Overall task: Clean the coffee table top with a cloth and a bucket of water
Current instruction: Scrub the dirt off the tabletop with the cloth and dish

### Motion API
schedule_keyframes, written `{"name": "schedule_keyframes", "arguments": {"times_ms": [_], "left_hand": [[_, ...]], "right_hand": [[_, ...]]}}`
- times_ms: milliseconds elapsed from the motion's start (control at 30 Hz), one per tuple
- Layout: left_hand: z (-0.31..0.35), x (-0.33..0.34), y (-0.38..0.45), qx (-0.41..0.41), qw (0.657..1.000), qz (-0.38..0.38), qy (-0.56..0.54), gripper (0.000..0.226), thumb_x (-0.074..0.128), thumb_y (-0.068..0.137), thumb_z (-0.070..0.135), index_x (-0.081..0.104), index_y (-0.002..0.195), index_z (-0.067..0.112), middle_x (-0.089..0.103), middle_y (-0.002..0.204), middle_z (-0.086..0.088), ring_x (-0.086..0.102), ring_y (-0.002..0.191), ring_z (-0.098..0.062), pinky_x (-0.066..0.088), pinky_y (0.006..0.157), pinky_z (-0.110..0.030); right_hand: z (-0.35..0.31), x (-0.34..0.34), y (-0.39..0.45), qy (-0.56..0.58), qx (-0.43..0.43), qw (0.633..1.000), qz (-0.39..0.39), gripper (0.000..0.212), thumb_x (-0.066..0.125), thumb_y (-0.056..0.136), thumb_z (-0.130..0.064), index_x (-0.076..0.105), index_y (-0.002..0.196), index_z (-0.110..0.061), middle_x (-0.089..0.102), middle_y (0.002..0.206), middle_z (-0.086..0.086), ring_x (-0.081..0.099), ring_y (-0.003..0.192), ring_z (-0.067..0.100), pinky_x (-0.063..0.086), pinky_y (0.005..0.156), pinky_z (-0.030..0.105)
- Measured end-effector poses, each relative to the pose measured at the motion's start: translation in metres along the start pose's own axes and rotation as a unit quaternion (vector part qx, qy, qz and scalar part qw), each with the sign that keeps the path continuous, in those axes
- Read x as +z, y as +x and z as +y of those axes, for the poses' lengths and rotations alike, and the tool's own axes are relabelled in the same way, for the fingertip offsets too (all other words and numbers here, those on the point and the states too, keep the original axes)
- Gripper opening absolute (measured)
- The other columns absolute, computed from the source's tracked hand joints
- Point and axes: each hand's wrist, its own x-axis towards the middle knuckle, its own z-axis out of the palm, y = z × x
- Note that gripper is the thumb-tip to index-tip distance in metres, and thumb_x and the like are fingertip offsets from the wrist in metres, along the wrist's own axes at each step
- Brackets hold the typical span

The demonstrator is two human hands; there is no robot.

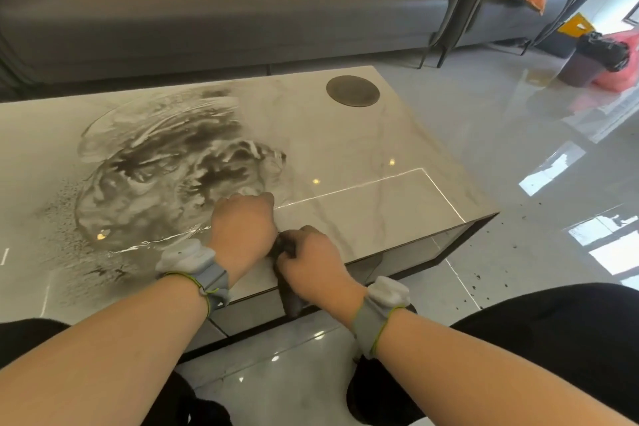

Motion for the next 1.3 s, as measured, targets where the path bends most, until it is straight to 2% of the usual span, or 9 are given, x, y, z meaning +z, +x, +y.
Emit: {"name": "schedule_keyframes", "arguments": {"times_ms": [100, 233, 333, 500, 600, 833, 1033, 1200, 1300], "left_hand": [[-0.002, 0.004, 0.009, -0.001, 0.999, 0.009, -0.042, 0.04, 0.051, 0.082, 0.015, 0.062, 0.118, 0.023, 0.071, 0.105, -0.005, 0.063, 0.1, -0.03, 0.045, 0.079, -0.035], [0.011, 0.018, 0.013, 0.06, 0.993, 0.024, -0.095, 0.042, 0.047, 0.085, 0.015, 0.064, 0.122, 0.025, 0.071, 0.107, -0.001, 0.06, 0.1, -0.029, 0.046, 0.084, -0.038], [0.023, 0.031, 0.012, 0.132, 0.989, 0.025, -0.059, 0.033, 0.052, 0.083, 0.02, 0.067, 0.112, 0.024, 0.072, 0.095, 0.003, 0.06, 0.095, -0.028, 0.044, 0.082, -0.039], [0.035, 0.038, 0.017, 0.14, 0.99, 0.019, -0.001, 0.022, 0.056, 0.074, 0.016, 0.067, 0.092, 0.019, 0.065, 0.072, 0.002, 0.059, 0.08, -0.026, 0.044, 0.074, -0.037], [0.038, 0.038, 0.02, 0.126, 0.992, 0.015, -0.007, 0.024, 0.055, 0.072, 0.012, 0.067, 0.091, 0.019, 0.063, 0.067, 0.002, 0.059, 0.077, -0.026, 0.044, 0.072, -0.036], [0.036, 0.036, 0.022, 0.111, 0.993, 0.02, -0.023, 0.037, 0.064, 0.065, 0.004, 0.071, 0.098, 0.019, 0.065, 0.065, 0.001, 0.062, 0.072, -0.029, 0.049, 0.066, -0.035], [0.027, 0.027, 0.02, 0.108, 0.989, 0.012, -0.105, 0.045, 0.048, 0.077, 0.009, 0.067, 0.116, 0.021, 0.071, 0.091, -0.002, 0.061, 0.097, -0.028, 0.05, 0.081, -0.036], [-0.007, 0.017, 0.0, 0.103, 0.985, -0.007, -0.137, 0.028, 0.046, 0.077, 0.014, 0.063, 0.096, 0.024, 0.067, 0.087, 0.003, 0.059, 0.096, -0.024, 0.048, 0.079, -0.035], [-0.038, 0.008, -0.008, 0.091, 0.987, -0.015, -0.132, 0.025, 0.045, 0.081, 0.02, 0.06, 0.098, 0.027, 0.066, 0.09, 0.005, 0.058, 0.096, -0.022, 0.047, 0.079, -0.036]], "right_hand": [[0.018, -0.027, 0.012, 0.036, 0.031, 0.997, 0.053, 0.034, 0.058, 0.083, -0.022, 0.069, 0.116, -0.02, 0.059, 0.1, 0.008, 0.061, 0.092, 0.029, 0.051, 0.081, 0.038], [0.086, -0.091, 0.039, -0.053, 0.112, 0.978, 0.167, 0.034, 0.057, 0.085, -0.019, 0.067, 0.117, -0.015, 0.058, 0.109, 0.012, 0.06, 0.098, 0.035, 0.05, 0.081, 0.036], [0.147, -0.144, 0.049, -0.137, 0.218, 0.94, 0.223, 0.032, 0.05, 0.087, -0.018, 0.064, 0.115, -0.01, 0.053, 0.111, 0.015, 0.058, 0.099, 0.04, 0.051, 0.082, 0.039], [0.216, -0.2, 0.048, -0.173, 0.42, 0.856, 0.247, 0.035, 0.047, 0.092, -0.021, 0.056, 0.121, -0.004, 0.047, 0.122, 0.019, 0.054, 0.109, 0.043, 0.048, 0.092, 0.046], [0.225, -0.195, 0.059, -0.163, 0.448, 0.845, 0.243, 0.034, 0.051, 0.091, -0.018, 0.054, 0.122, -0.004, 0.047, 0.124, 0.018, 0.055, 0.111, 0.041, 0.047, 0.091, 0.045], [0.177, -0.15, 0.094, -0.19, 0.318, 0.902, 0.222, 0.039, 0.045, 0.091, -0.014, 0.054, 0.128, -0.01, 0.048, 0.123, 0.014, 0.052, 0.111, 0.036, 0.047, 0.09, 0.044], [0.09, -0.071, 0.105, -0.201, 0.128, 0.958, 0.16, 0.039, 0.052, 0.09, -0.021, 0.053, 0.128, -0.011, 0.049, 0.124, 0.013, 0.052, 0.108, 0.032, 0.045, 0.089, 0.039], [0.025, -0.012, 0.097, -0.156, 0.01, 0.98, 0.124, 0.033, 0.056, 0.085, -0.018, 0.06, 0.117, -0.01, 0.053, 0.114, 0.013, 0.054, 0.099, 0.034, 0.045, 0.075, 0.038], [-0.002, -0.001, 0.108, -0.072, -0.028, 0.996, 0.052, 0.031, 0.056, 0.082, -0.019, 0.066, 0.111, -0.014, 0.055, 0.104, 0.011, 0.058, 0.092, 0.035, 0.049, 0.073, 0.037]]}}
